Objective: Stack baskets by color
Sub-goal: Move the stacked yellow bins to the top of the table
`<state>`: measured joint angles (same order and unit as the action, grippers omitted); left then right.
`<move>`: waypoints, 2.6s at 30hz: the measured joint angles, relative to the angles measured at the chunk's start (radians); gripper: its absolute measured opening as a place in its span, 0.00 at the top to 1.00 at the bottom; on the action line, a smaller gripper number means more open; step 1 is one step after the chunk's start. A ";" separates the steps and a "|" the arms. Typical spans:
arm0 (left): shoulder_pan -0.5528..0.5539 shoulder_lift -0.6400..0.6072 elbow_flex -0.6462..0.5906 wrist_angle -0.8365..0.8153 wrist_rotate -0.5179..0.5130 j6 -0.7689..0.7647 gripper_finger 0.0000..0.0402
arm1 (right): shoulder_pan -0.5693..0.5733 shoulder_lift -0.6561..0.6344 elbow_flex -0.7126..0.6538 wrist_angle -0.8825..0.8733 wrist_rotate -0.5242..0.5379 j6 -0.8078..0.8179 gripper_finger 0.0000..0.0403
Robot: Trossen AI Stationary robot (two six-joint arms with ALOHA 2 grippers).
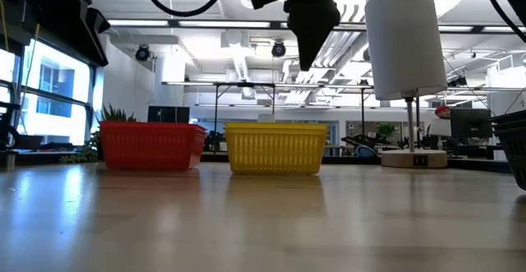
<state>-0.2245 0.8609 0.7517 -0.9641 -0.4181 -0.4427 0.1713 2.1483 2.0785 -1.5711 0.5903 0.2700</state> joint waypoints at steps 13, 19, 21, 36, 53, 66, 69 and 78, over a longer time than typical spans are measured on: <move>-0.026 0.101 0.000 0.033 0.057 0.008 0.78 | -0.021 0.000 0.000 0.116 -0.445 -0.141 0.76; -0.026 0.153 0.000 0.057 0.119 0.034 0.78 | -0.034 0.000 0.000 0.216 -0.540 -0.158 0.76; -0.026 0.169 0.000 0.059 0.121 0.044 0.78 | -0.034 0.008 0.000 0.231 -0.540 -0.158 0.76; -0.025 0.191 0.000 0.148 0.191 0.140 0.78 | -0.034 0.098 0.000 0.274 -0.539 -0.185 0.76; -0.025 0.189 0.000 0.137 0.207 0.132 0.78 | -0.106 0.211 -0.001 0.297 -0.475 -0.200 0.76; -0.025 0.189 0.000 0.114 0.208 0.140 0.78 | -0.218 0.212 0.000 0.302 -0.434 -0.271 0.76; -0.025 0.189 0.000 0.114 0.208 0.140 0.78 | -0.242 0.212 0.000 0.319 -0.438 -0.272 0.76; -0.025 0.190 0.000 0.116 0.154 0.134 0.78 | -0.280 0.210 0.002 0.291 -0.463 -0.290 0.76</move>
<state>-0.2493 1.0505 0.7517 -0.8482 -0.2644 -0.3090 -0.1088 2.3587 2.0800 -1.2799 0.1275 -0.0196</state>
